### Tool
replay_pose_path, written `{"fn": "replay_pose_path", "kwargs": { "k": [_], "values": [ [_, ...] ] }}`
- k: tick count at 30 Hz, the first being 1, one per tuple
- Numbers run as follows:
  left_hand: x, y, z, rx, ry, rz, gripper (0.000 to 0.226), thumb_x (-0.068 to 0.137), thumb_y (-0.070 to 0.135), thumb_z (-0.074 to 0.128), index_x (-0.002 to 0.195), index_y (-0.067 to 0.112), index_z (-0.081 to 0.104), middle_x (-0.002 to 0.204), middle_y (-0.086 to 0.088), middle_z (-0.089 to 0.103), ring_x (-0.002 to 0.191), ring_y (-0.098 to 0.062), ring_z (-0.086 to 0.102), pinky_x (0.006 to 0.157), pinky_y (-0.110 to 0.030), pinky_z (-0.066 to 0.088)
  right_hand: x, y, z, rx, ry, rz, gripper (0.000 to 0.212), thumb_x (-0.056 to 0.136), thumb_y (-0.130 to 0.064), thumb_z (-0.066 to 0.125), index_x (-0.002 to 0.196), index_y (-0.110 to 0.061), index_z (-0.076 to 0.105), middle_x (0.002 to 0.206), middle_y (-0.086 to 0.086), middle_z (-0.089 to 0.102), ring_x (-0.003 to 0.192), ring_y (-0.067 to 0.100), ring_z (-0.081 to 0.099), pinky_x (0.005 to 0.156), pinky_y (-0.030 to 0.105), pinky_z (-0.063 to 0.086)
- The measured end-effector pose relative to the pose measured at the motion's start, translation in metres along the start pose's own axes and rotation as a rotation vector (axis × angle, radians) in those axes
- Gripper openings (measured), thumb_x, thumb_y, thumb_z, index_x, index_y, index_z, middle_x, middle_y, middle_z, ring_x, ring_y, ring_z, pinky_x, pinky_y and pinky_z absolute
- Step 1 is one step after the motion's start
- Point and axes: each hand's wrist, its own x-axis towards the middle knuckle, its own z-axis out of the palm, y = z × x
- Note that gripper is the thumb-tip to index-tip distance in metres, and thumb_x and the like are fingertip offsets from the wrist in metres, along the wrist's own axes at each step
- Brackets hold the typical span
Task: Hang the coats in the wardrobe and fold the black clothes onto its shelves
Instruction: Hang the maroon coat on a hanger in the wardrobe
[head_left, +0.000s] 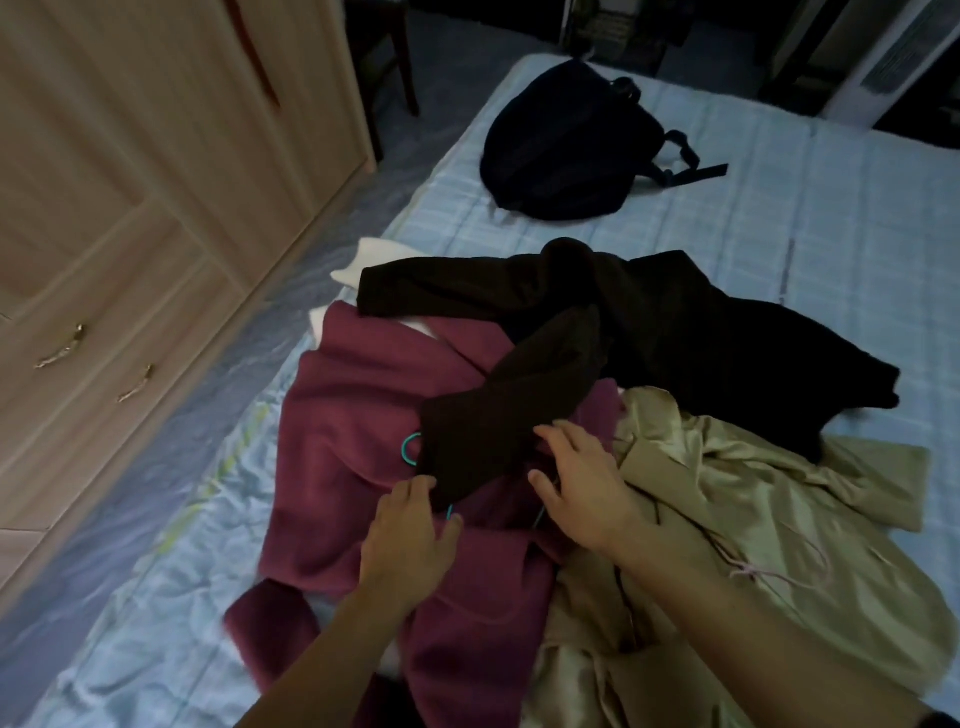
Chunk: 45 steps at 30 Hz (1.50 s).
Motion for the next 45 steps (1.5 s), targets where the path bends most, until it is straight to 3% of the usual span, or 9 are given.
{"fn": "replay_pose_path", "kwargs": {
  "k": [6, 9, 11, 16, 25, 31, 36, 40, 45],
  "values": [
    [0.056, -0.001, 0.002, 0.13, 0.0, 0.059, 0.085, 0.08, 0.045, 0.069, 0.149, 0.026, 0.023, 0.148, -0.002, 0.031, 0.129, -0.024, 0.036, 0.102, -0.043, 0.045, 0.042, 0.005, 0.021, -0.128, -0.028, -0.021, 0.086, 0.091, -0.027, 0.061, 0.153, -0.035, 0.002, 0.162, 0.009, -0.002, 0.147, 0.033, 0.006, 0.116, 0.047, 0.026],
    [0.088, 0.004, 0.013, 0.238, -0.04, 0.067, 0.107, 0.074, 0.048, 0.076, 0.152, 0.035, 0.005, 0.155, -0.002, 0.017, 0.133, -0.025, 0.031, 0.1, -0.045, 0.047, 0.059, 0.012, 0.036, -0.192, -0.006, 0.003, 0.087, 0.09, -0.022, 0.06, 0.153, -0.037, 0.002, 0.162, 0.008, -0.007, 0.148, 0.036, 0.002, 0.113, 0.049, 0.029],
    [0.104, 0.008, 0.02, 0.345, -0.058, 0.089, 0.096, 0.076, 0.048, 0.074, 0.151, 0.036, 0.015, 0.15, -0.001, 0.026, 0.128, -0.024, 0.036, 0.095, -0.042, 0.05, 0.067, 0.016, 0.045, -0.182, 0.011, 0.007, 0.084, 0.091, -0.022, 0.059, 0.153, -0.036, 0.005, 0.162, 0.008, -0.005, 0.147, 0.035, 0.004, 0.112, 0.048, 0.032],
    [0.12, 0.014, 0.022, 0.368, 0.018, 0.232, 0.029, 0.088, 0.028, 0.061, 0.116, 0.022, 0.054, 0.11, 0.001, 0.055, 0.105, -0.02, 0.051, 0.077, -0.039, 0.053, 0.082, 0.023, 0.055, -0.046, 0.054, -0.036, 0.078, 0.094, -0.023, 0.058, 0.154, -0.034, 0.009, 0.161, 0.005, -0.001, 0.147, 0.032, 0.004, 0.107, 0.042, 0.043],
    [0.204, 0.006, -0.034, 0.377, 0.413, 0.275, 0.028, 0.077, 0.009, 0.066, 0.104, 0.013, 0.061, 0.097, -0.011, 0.052, 0.087, -0.031, 0.053, 0.068, -0.044, 0.049, 0.113, 0.012, 0.041, 0.017, 0.066, -0.127, 0.076, 0.094, -0.033, 0.057, 0.154, -0.029, 0.01, 0.162, 0.003, 0.001, 0.149, 0.023, 0.006, 0.116, 0.037, 0.024],
    [0.196, -0.022, -0.004, 0.337, 0.06, 0.086, 0.056, 0.087, 0.017, 0.059, 0.141, 0.013, 0.047, 0.125, -0.015, 0.056, 0.111, -0.035, 0.053, 0.091, -0.049, 0.048, 0.117, 0.028, 0.057, -0.029, -0.009, -0.227, 0.051, 0.095, -0.012, 0.048, 0.145, -0.019, 0.04, 0.145, 0.005, 0.045, 0.134, 0.024, 0.041, 0.113, 0.04, 0.034],
    [0.129, -0.028, 0.002, 0.158, 0.181, 0.167, 0.051, 0.079, 0.029, 0.047, 0.123, 0.007, 0.061, 0.121, -0.014, 0.062, 0.107, -0.038, 0.056, 0.091, -0.049, 0.049, 0.12, 0.025, 0.054, -0.296, -0.255, -0.301, 0.062, 0.088, -0.003, 0.048, 0.146, -0.024, 0.039, 0.15, 0.0, 0.041, 0.142, 0.019, 0.029, 0.122, 0.038, 0.008],
    [0.062, -0.032, 0.018, 0.078, 0.145, 0.05, 0.037, 0.078, 0.029, 0.054, 0.11, 0.013, 0.06, 0.107, -0.009, 0.058, 0.096, -0.032, 0.059, 0.082, -0.043, 0.053, 0.122, 0.02, 0.05, -0.403, -0.338, -0.342, 0.064, 0.087, -0.004, 0.051, 0.146, -0.025, 0.037, 0.148, 0.001, 0.042, 0.138, 0.02, 0.034, 0.122, 0.04, 0.006],
    [0.017, -0.018, 0.039, 0.147, -0.1, -0.161, 0.052, 0.092, 0.04, 0.051, 0.136, 0.014, 0.04, 0.124, -0.007, 0.057, 0.114, -0.027, 0.057, 0.096, -0.037, 0.042, 0.11, 0.026, 0.05, -0.46, -0.287, -0.332, 0.052, 0.088, -0.008, 0.053, 0.137, -0.023, 0.045, 0.135, 0.002, 0.05, 0.127, 0.022, 0.045, 0.119, 0.037, 0.018]
  ]
}}
